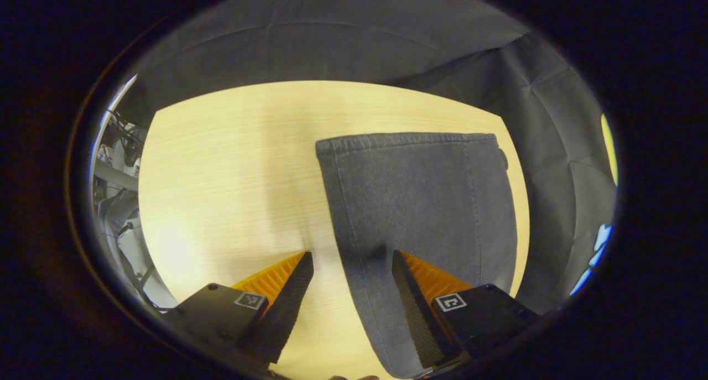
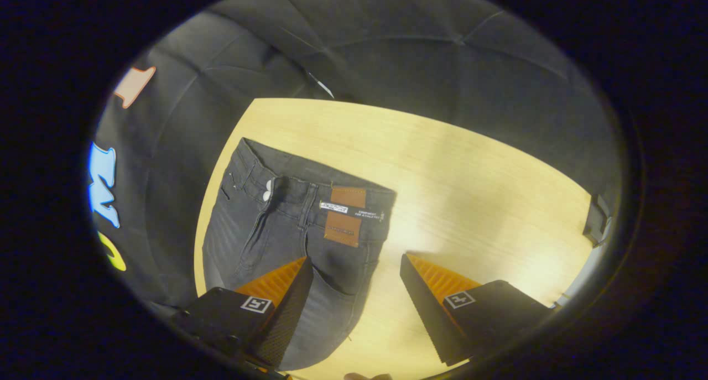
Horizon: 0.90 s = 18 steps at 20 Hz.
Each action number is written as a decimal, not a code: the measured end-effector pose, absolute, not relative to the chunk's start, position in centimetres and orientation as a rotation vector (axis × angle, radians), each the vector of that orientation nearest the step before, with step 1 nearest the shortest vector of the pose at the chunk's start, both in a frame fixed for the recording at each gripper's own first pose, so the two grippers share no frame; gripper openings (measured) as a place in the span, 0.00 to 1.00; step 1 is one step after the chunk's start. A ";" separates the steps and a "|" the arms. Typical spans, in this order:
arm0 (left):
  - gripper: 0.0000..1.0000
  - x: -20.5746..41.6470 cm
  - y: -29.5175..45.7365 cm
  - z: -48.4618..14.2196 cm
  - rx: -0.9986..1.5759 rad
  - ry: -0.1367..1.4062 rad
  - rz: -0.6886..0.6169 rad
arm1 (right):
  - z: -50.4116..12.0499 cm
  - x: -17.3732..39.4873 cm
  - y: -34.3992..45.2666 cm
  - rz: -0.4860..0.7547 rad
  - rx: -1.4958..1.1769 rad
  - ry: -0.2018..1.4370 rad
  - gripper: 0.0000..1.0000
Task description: Grasp the waist and the cuffs of the jeans and fold them to make the two legs overlap; first hold the waist and fold one-third of the jeans toward the cuffs, then hold the cuffs and fold the remaining one-third in the same direction to finish folding.
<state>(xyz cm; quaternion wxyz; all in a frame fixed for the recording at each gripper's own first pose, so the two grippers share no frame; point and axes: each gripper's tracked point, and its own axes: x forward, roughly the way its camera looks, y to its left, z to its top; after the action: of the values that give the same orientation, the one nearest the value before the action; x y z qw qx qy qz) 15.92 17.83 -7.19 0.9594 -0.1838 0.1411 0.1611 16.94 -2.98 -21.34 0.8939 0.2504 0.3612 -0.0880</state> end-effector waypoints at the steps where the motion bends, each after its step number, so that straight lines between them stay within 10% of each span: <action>1: 0.94 16.5 17.9 -6.9 -0.371 0.261 0.325 | -21.3 17.0 -3.0 -0.197 0.523 0.747 0.97; 18: 0.91 20.1 15.1 -6.4 -0.131 0.129 0.577 | -22.4 20.1 -0.1 -0.421 0.280 0.830 0.91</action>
<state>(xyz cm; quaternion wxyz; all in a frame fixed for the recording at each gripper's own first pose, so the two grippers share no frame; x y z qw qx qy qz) 20.11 15.10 -6.41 0.9545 -0.0645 0.0634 0.2841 20.09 -0.14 -22.44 0.8842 0.1345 0.3990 -0.2023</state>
